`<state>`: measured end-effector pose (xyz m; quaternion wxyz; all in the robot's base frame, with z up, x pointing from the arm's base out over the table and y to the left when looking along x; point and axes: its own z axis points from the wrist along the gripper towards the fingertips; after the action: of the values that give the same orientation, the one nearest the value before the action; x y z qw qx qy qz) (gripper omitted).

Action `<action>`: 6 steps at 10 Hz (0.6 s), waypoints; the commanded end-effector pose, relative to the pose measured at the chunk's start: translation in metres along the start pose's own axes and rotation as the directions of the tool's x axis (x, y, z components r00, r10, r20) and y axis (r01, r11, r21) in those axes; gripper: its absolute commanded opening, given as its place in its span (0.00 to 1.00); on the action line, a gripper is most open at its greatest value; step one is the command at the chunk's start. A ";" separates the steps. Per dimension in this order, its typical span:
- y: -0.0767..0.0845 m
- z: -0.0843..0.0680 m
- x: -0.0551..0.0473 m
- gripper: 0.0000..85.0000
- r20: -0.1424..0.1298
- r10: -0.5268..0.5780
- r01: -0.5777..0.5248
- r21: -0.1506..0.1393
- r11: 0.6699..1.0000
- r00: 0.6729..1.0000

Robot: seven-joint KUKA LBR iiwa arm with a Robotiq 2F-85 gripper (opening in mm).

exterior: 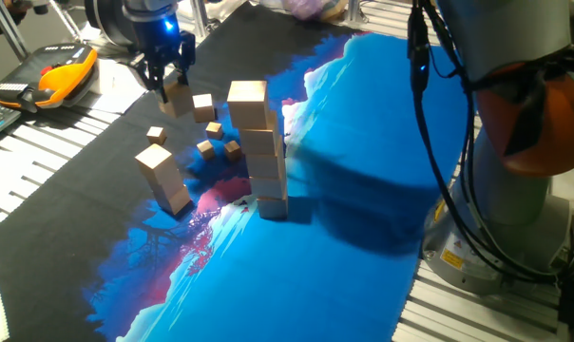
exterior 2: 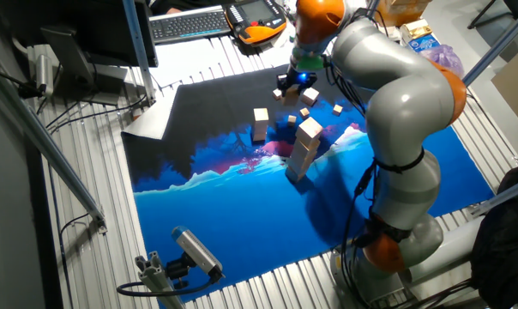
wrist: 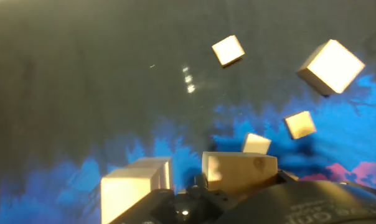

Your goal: Stack the blocks in a vertical line of five

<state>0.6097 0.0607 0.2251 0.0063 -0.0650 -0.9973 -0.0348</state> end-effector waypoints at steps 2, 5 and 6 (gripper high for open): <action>0.000 0.000 0.000 0.00 -0.007 -0.010 0.010 0.015 1.000 1.000; 0.035 -0.016 0.009 0.00 -0.010 0.066 -0.066 0.033 0.997 0.998; 0.050 -0.020 0.014 0.00 -0.005 0.089 -0.089 0.043 0.995 0.996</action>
<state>0.6015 0.0956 0.2490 0.0115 -0.1094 -0.9939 -0.0118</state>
